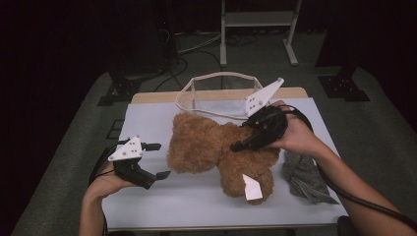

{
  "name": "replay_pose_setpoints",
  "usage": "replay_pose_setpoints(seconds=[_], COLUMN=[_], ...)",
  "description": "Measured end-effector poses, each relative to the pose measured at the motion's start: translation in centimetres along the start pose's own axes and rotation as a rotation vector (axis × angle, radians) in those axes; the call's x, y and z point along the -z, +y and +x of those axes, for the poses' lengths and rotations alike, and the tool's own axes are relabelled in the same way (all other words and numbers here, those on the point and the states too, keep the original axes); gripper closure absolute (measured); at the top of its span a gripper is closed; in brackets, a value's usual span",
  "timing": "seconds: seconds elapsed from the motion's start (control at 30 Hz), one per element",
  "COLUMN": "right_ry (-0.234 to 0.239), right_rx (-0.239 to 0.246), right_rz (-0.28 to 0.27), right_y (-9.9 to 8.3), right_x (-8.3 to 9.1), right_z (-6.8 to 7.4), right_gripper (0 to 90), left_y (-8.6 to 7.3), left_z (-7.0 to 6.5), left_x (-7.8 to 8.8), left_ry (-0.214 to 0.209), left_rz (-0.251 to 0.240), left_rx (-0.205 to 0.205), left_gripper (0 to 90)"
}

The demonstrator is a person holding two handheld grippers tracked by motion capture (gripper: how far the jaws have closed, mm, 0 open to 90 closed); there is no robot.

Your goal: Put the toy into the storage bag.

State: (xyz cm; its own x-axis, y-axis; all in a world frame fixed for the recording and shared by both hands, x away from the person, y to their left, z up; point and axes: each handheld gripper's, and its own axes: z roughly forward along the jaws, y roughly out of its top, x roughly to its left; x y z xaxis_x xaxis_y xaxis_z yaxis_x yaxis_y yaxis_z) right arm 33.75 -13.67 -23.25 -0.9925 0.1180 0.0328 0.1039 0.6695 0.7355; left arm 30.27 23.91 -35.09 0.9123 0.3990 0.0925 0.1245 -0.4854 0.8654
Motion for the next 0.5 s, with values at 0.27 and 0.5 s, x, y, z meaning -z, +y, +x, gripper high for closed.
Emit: replay_pose_setpoints(seconds=[0.27,0.5], right_ry=[-0.003,-0.010], right_rx=[0.015,0.026], right_rz=[-0.004,0.011], right_y=[4.1,7.6], right_x=[2.6,4.3], right_z=[-0.2,-0.9], right_gripper=[55.5,55.5], left_y=[-0.1,-0.2], left_z=[0.1,0.2], left_x=[0.1,0.4], left_ry=[-0.003,0.001], left_rz=[-0.003,-0.007], left_rx=[0.001,0.001], left_gripper=[7.7,7.7])
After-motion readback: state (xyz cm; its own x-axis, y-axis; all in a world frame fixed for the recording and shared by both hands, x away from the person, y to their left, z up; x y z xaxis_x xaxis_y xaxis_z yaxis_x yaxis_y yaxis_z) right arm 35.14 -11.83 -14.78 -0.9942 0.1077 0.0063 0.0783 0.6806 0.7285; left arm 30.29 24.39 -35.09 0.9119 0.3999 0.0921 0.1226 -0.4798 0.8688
